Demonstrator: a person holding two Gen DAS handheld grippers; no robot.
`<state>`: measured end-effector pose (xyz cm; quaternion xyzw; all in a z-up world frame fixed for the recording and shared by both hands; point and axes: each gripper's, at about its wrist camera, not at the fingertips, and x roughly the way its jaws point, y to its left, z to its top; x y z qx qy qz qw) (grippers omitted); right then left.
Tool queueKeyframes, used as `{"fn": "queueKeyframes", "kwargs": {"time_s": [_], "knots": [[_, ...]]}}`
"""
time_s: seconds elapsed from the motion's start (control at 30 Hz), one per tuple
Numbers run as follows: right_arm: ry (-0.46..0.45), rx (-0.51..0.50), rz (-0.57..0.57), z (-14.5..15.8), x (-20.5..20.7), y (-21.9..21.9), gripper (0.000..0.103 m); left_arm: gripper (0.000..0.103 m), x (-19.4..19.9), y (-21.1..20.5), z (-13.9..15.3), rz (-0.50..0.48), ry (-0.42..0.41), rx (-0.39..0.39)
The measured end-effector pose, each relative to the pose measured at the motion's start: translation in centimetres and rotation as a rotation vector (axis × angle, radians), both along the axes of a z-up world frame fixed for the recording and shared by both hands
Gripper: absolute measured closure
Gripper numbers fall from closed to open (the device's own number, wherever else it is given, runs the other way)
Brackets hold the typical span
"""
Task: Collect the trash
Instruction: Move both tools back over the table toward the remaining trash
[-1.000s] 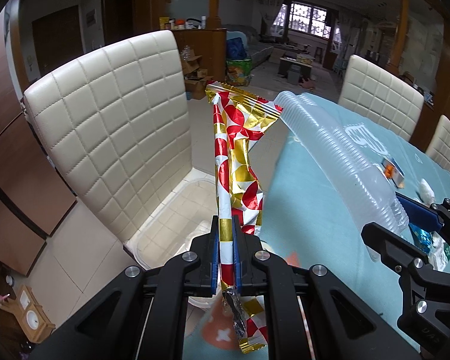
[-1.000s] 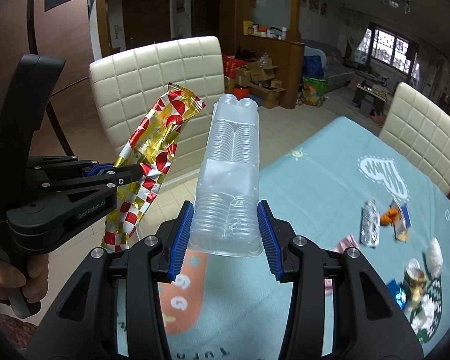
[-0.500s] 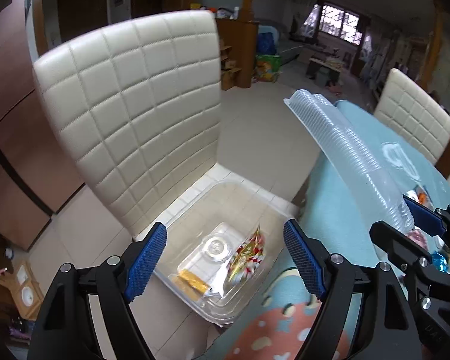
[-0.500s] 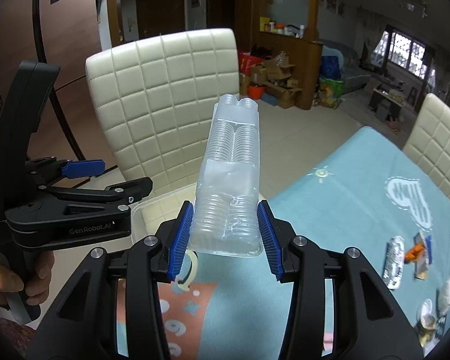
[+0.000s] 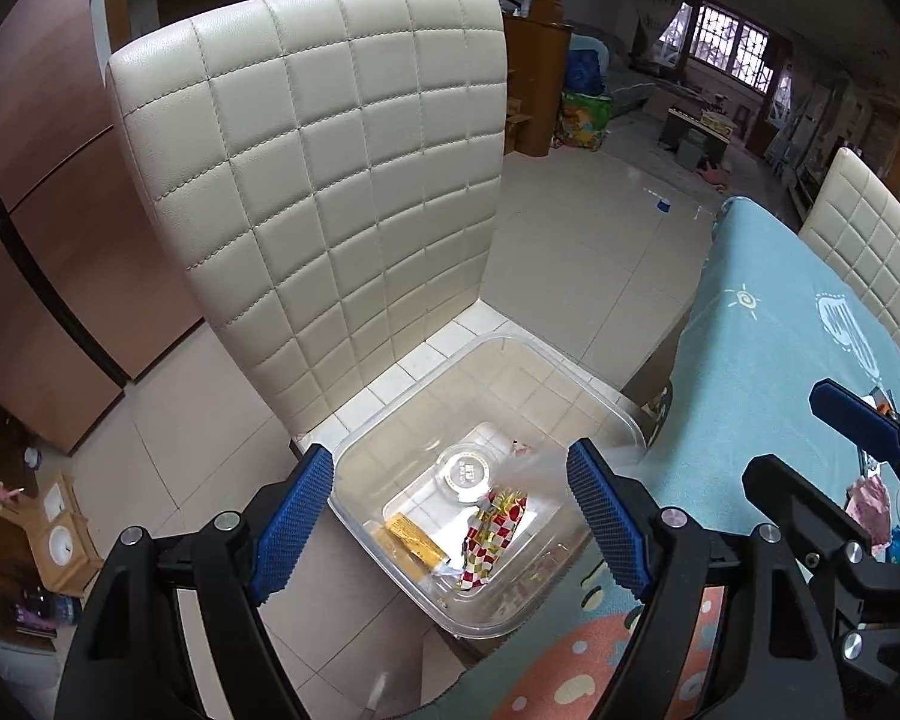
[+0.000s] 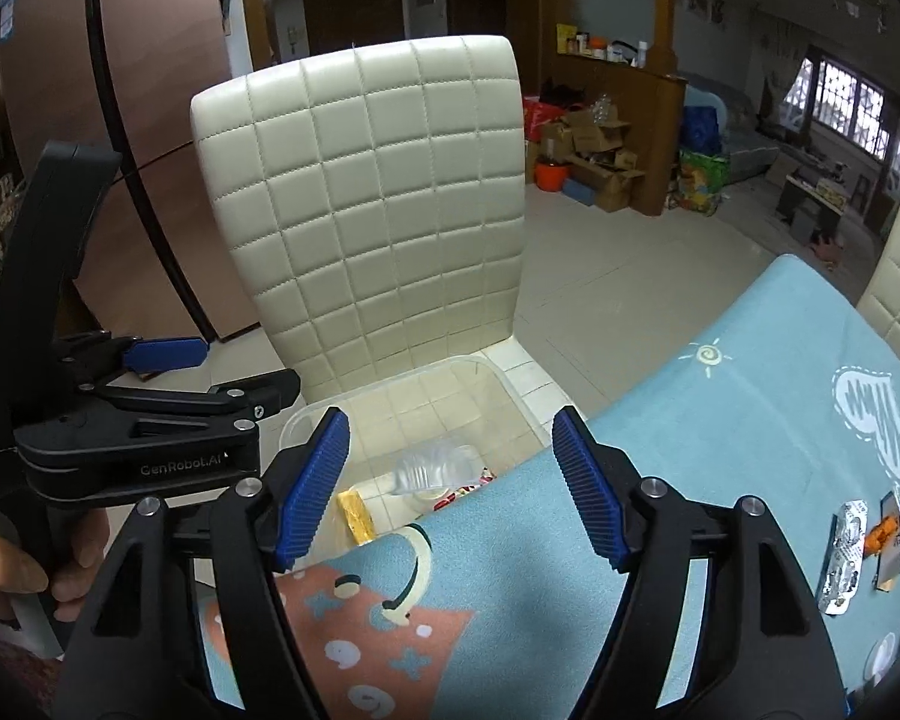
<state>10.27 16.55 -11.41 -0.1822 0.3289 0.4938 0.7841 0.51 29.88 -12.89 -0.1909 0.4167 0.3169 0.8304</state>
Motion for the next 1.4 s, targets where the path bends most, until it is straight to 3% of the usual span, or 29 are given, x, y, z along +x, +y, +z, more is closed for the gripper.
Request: {"fn": "queueKeyframes", "kwargs": {"time_s": [0.33, 0.7, 0.8, 0.93, 1.2, 1.4], "knots": [[-0.016, 0.004, -0.135, 1.8, 0.1, -5.2, 0.032, 0.025, 1.7, -3.5, 2.3, -0.12, -0.042, 0.017], [-0.052, 0.007, -0.427, 3.5, -0.6, -17.5, 0.03, 0.025, 4.9, -13.7, 4.7, -0.432, -0.092, 0.02], [-0.058, -0.004, -0.505, 3.6, -0.9, -20.6, 0.024, 0.023, 5.9, -16.6, 4.5, -0.517, -0.087, -0.011], [-0.065, -0.008, -0.654, 3.5, -1.3, -25.8, 0.008, 0.022, 7.2, -20.5, 4.2, -0.615, -0.076, -0.026], [0.036, -0.006, -0.884, 1.5, -1.0, -33.3, 0.004, 0.021, 9.0, -26.2, 3.0, -0.764, -0.038, -0.029], [0.088, -0.005, -0.933, 0.0, -0.7, -34.8, 0.003, 0.021, 10.4, -27.8, 1.9, -0.806, -0.001, -0.028]]}}
